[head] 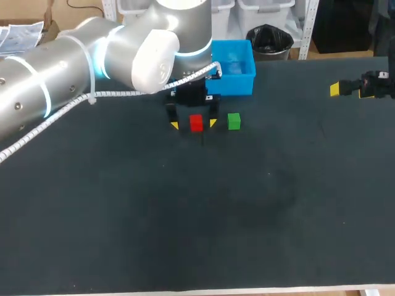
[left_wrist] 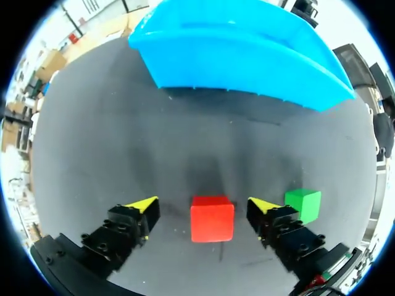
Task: Use the left arm to pick the red cube and place it into the blue plastic box first, then use the right arm to grasp the green cube and put it into the same blue plastic box after the first action is fully finished.
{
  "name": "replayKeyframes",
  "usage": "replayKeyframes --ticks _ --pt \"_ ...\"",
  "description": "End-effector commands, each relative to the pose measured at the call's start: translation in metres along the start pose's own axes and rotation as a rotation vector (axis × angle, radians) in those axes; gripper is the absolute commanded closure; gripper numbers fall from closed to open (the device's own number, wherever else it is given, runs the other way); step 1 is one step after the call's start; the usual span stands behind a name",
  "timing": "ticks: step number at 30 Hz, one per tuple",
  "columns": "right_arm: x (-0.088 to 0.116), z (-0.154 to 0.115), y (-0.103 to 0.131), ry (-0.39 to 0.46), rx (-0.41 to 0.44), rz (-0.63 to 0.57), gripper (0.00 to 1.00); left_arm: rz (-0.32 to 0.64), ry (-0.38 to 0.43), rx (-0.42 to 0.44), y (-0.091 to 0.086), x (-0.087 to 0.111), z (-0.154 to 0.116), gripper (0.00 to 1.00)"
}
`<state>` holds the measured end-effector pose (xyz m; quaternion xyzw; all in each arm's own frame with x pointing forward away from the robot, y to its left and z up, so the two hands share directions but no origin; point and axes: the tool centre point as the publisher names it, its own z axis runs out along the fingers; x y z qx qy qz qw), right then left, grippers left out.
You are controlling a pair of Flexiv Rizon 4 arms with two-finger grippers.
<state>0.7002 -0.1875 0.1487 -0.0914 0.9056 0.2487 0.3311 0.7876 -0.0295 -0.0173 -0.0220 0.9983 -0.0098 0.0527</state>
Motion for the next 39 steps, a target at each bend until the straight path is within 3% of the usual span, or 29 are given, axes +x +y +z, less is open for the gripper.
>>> replayKeyframes --ticks 1,2,11,26,30,39 --pt "0.0 0.0 0.0 0.001 0.002 0.0 0.0 -0.006 0.016 -0.007 -0.002 -0.007 0.006 0.96" --pt "0.0 0.0 0.0 0.001 0.002 0.0 0.0 -0.008 0.018 -0.007 -0.002 -0.006 0.007 1.0" --pt "0.0 0.0 0.0 0.001 0.002 0.0 0.0 -0.015 0.017 -0.007 0.003 -0.004 0.003 1.0" --pt "0.0 0.0 0.0 0.001 0.002 0.0 0.0 0.05 -0.139 0.07 0.003 -0.015 -0.081 1.0" --pt "0.0 0.0 0.0 0.001 0.002 0.0 0.0 0.073 -0.186 0.056 0.001 -0.015 -0.092 1.0" --pt "0.0 0.0 0.0 0.001 0.002 0.0 0.0 0.071 -0.211 0.074 0.0 -0.026 -0.103 1.0"
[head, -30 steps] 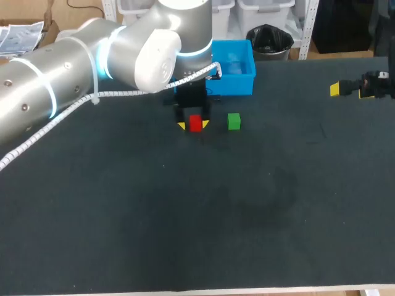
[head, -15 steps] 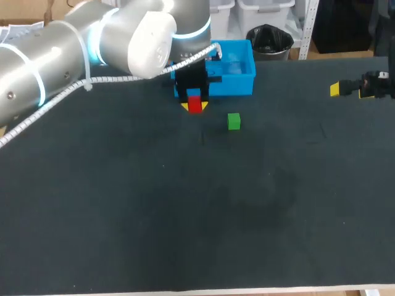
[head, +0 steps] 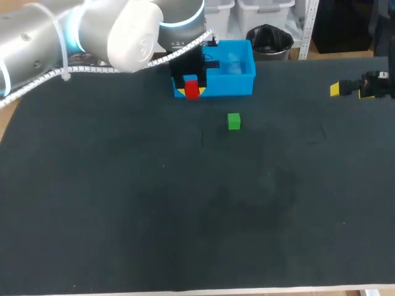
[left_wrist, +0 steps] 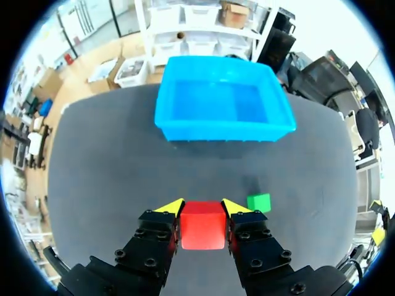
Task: Use the left arm to pick the red cube and place it into the blue plastic box first, then use the right arm to grasp the green cube and put it into the same blue plastic box after the first action is fully finished.
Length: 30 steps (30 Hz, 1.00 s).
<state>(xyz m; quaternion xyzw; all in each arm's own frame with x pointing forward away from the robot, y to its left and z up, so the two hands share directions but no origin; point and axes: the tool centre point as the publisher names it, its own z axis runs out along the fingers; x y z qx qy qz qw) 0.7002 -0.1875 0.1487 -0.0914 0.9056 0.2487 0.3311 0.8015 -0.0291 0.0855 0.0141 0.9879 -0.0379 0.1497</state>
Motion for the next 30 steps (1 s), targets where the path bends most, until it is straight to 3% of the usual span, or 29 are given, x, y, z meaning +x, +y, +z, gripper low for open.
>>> replayKeyframes --ticks 1,11,19,30 --pt "0.0 0.0 0.0 0.001 0.002 0.0 0.0 -0.001 -0.027 0.015 0.003 -0.005 -0.003 1.0" --pt "0.0 0.0 0.0 0.001 0.002 0.0 0.0 -0.045 -0.086 0.134 0.009 -0.034 -0.012 1.0" --pt "0.0 0.0 0.0 0.001 0.002 0.0 0.0 -0.062 -0.106 0.163 0.01 -0.059 -0.013 1.0" --pt "0.0 0.0 0.0 0.001 0.002 0.0 0.0 -0.07 -0.122 0.188 -0.004 -0.097 -0.009 1.0"
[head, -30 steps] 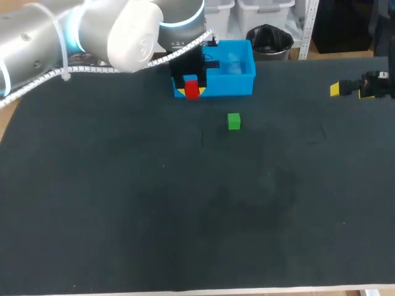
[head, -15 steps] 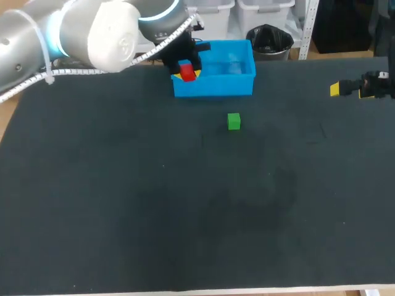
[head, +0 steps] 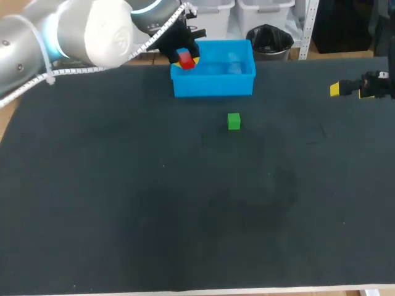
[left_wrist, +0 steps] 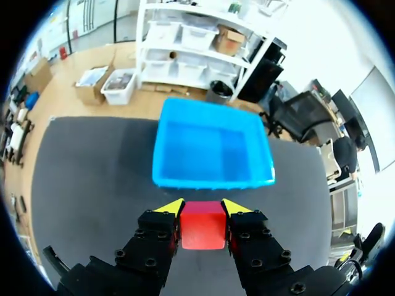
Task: Use the left arm to pick the red cube and place it into the blue plastic box first, then use the right arm to grasp the green cube and put it into the same blue plastic box after the first action is fully finished.
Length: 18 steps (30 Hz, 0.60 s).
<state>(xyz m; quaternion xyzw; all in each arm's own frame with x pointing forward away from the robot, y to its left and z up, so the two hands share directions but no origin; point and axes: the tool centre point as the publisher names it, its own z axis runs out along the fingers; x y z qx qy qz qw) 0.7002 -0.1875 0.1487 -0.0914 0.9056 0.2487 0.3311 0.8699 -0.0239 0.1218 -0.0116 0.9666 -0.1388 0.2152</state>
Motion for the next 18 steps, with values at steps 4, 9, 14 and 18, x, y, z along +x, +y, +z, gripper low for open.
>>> replayKeyframes --ticks 4,9,14,18 --pt "0.0 0.0 0.0 0.001 0.002 0.0 0.0 0.011 0.007 -0.003 -0.014 -0.031 0.012 1.0" --pt "0.0 0.0 0.0 0.001 0.002 0.0 0.0 0.019 -0.009 -0.004 -0.018 -0.045 0.015 1.0" --pt "0.0 0.0 0.0 0.001 0.002 0.0 0.0 0.016 -0.016 -0.003 -0.019 -0.057 0.024 1.0" --pt "0.0 0.0 0.0 0.001 0.002 0.0 0.0 0.011 -0.023 -0.007 -0.018 -0.064 0.036 1.0"
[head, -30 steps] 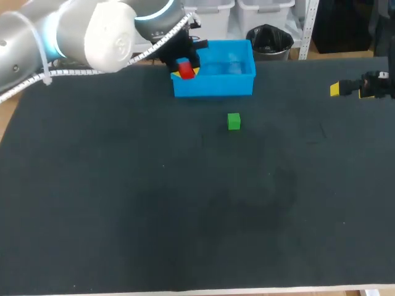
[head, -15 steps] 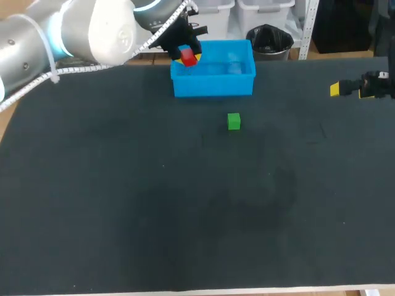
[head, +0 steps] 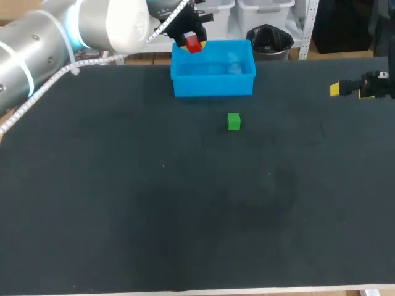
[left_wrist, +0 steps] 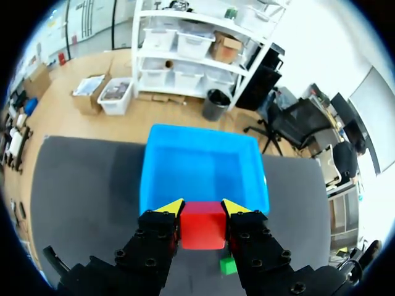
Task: Use the left arm to pick the red cube and place it into the blue plastic box first, then use the right arm to grasp the green cube and put it into the same blue plastic box after the first action is fully finished.
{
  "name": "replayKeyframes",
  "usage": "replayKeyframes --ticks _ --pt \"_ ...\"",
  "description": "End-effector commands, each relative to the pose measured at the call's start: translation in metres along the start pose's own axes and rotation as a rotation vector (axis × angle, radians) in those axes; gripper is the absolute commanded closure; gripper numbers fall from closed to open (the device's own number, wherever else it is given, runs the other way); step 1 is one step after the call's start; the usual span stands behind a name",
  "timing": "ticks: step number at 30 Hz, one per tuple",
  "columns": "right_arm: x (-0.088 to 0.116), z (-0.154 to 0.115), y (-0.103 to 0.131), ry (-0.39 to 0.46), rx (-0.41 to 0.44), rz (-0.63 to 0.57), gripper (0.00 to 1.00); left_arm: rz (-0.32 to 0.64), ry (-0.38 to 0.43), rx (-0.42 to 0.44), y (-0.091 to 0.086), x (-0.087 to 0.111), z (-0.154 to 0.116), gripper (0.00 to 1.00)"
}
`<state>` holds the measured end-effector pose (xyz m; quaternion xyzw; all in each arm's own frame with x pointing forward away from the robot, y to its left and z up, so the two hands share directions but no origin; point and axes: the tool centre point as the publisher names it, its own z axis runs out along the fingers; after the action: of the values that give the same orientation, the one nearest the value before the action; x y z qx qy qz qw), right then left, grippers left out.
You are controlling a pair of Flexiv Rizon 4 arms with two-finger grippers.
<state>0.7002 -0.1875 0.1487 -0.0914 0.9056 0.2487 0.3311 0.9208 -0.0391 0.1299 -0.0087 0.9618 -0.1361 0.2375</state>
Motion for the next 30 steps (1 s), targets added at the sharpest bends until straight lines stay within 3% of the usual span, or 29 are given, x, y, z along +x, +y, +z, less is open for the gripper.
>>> replayKeyframes --ticks 1,22,23,25,26,27,30 --pt "0.0 0.0 0.0 0.001 0.002 0.0 0.0 -0.003 0.022 -0.006 -0.003 -0.016 0.021 1.0" --pt "0.0 0.0 0.0 0.001 0.002 0.0 0.0 -0.064 0.021 -0.017 0.008 -0.046 0.068 1.0" --pt "0.0 0.0 0.0 0.001 0.002 0.0 0.0 -0.066 0.02 -0.018 0.008 -0.047 0.069 0.94" --pt "0.0 0.0 0.0 0.001 0.002 0.0 0.0 -0.066 0.019 -0.023 0.008 -0.048 0.07 0.24" --pt "0.0 0.0 0.0 0.001 0.002 0.0 0.0 -0.066 0.019 -0.026 0.008 -0.048 0.071 0.06" --pt "0.0 0.0 0.0 0.001 0.002 0.0 0.0 -0.067 0.018 -0.027 0.008 -0.048 0.071 0.0" --pt "0.0 0.0 0.0 0.001 0.002 0.0 0.0 -0.067 0.016 -0.026 0.008 -0.048 0.071 0.0"
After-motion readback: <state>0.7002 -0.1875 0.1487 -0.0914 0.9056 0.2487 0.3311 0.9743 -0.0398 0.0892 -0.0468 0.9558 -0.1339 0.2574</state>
